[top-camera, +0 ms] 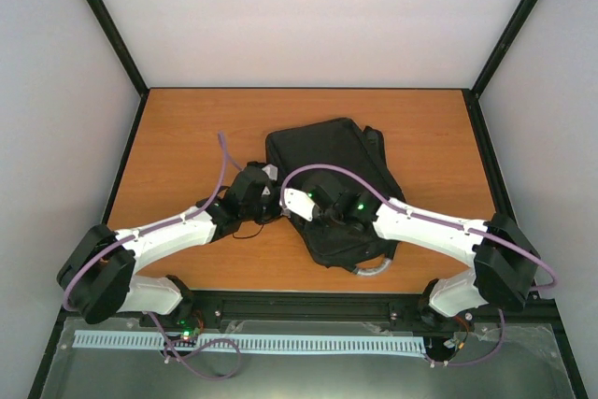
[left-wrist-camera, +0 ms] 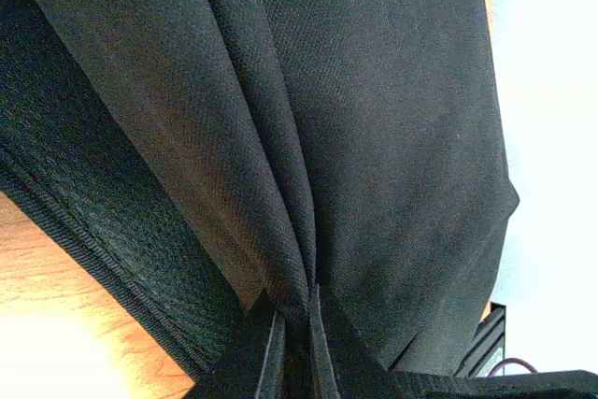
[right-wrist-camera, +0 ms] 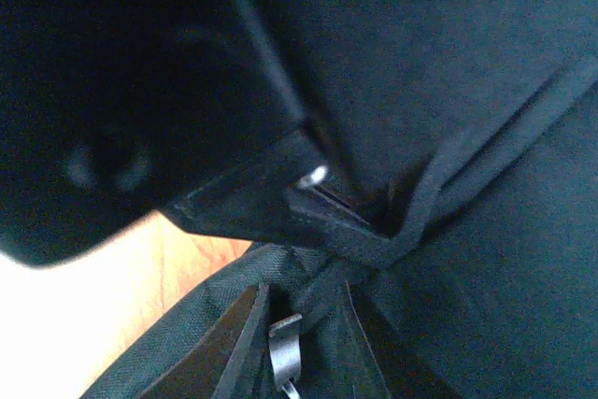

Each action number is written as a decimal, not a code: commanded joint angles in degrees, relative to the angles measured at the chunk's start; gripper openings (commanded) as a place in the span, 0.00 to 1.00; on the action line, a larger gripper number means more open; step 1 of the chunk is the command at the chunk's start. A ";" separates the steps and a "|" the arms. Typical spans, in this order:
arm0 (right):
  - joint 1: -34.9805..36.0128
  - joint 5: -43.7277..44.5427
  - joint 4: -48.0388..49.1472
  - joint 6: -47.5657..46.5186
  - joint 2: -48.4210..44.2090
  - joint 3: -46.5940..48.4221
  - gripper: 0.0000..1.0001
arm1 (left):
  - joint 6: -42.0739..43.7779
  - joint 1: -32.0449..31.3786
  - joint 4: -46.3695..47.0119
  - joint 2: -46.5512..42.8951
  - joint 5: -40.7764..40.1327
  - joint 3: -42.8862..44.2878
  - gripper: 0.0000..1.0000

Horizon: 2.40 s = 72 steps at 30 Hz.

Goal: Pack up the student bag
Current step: Zip the student bag at the center of the board.

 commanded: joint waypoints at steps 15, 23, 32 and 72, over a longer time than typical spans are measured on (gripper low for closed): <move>-2.37 2.13 -0.71 3.53 -3.82 -1.10 0.03 | 0.94 -0.48 -0.56 -3.19 -3.91 1.00 0.01; -9.01 -0.62 -3.02 3.91 -9.53 -3.50 0.03 | 1.53 -0.48 -1.28 -1.90 -5.06 0.18 0.01; -17.06 -2.50 -5.07 3.31 -15.77 -6.18 0.03 | 1.93 -0.48 -1.37 -0.15 -5.27 -0.65 0.01; -48.81 -14.87 -2.51 -5.92 -10.97 -11.04 0.03 | 3.75 -0.48 -3.15 1.89 -6.82 -0.58 0.01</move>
